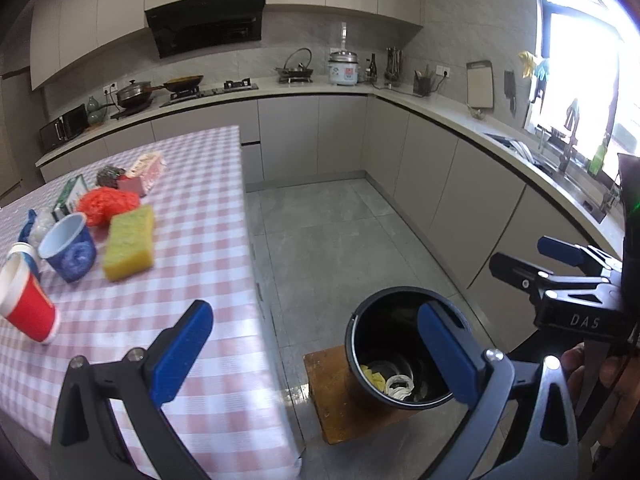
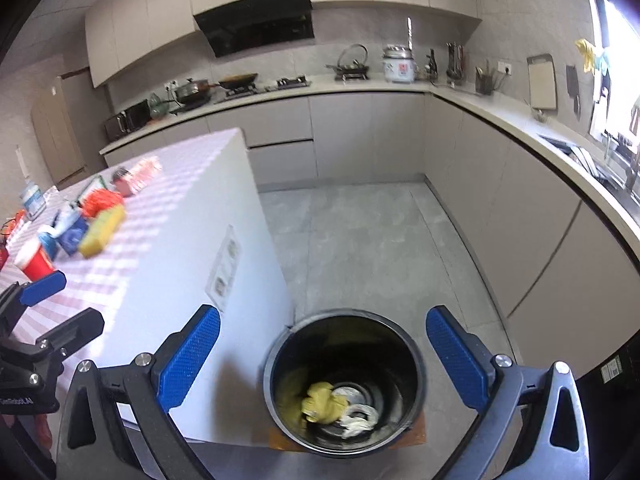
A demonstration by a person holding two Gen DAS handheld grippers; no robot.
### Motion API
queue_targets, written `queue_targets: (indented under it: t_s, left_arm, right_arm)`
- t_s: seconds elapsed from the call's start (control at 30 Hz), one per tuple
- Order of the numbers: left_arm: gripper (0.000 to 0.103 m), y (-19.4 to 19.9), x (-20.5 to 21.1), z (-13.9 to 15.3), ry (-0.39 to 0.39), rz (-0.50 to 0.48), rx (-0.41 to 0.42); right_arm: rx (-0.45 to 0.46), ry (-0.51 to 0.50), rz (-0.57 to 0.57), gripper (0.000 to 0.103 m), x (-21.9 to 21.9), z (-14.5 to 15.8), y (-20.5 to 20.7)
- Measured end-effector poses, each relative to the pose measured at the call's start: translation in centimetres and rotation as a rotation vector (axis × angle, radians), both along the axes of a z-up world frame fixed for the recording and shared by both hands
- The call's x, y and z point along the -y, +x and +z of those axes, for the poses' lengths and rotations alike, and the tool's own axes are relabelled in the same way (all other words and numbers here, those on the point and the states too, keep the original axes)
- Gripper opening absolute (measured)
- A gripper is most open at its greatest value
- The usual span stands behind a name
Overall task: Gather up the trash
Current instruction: 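Grasp the yellow-green sponge with the right tool while the left tool grasps the blue-patterned cup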
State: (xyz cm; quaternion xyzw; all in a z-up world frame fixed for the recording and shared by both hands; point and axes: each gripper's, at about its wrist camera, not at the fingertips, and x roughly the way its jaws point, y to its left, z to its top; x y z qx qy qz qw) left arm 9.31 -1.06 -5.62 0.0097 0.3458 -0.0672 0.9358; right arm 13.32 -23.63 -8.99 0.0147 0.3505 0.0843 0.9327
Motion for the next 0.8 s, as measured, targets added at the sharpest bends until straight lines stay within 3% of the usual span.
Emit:
queue_targets:
  t_s: [0.17, 0.4, 0.8]
  left_arm:
    - [0.103, -1.6, -4.3, 1.8, -0.021, 0.027, 0.025]
    - [0.103, -3.9, -11.0, 3.4, -0.028, 0.088, 0.056]
    - [0.103, -7.4, -22.3, 3.2, -0.03, 0.203, 0.075]
  right_arm:
    - [0.02, 0.027, 0.053, 0.103, -4.4, 2.4, -1.2]
    - [0.026, 0.052, 0.131, 0.103, -12.1, 3.4, -2.6]
    - [-0.002, -0.008, 0.199, 0.103, -23.1, 3.8, -3.8]
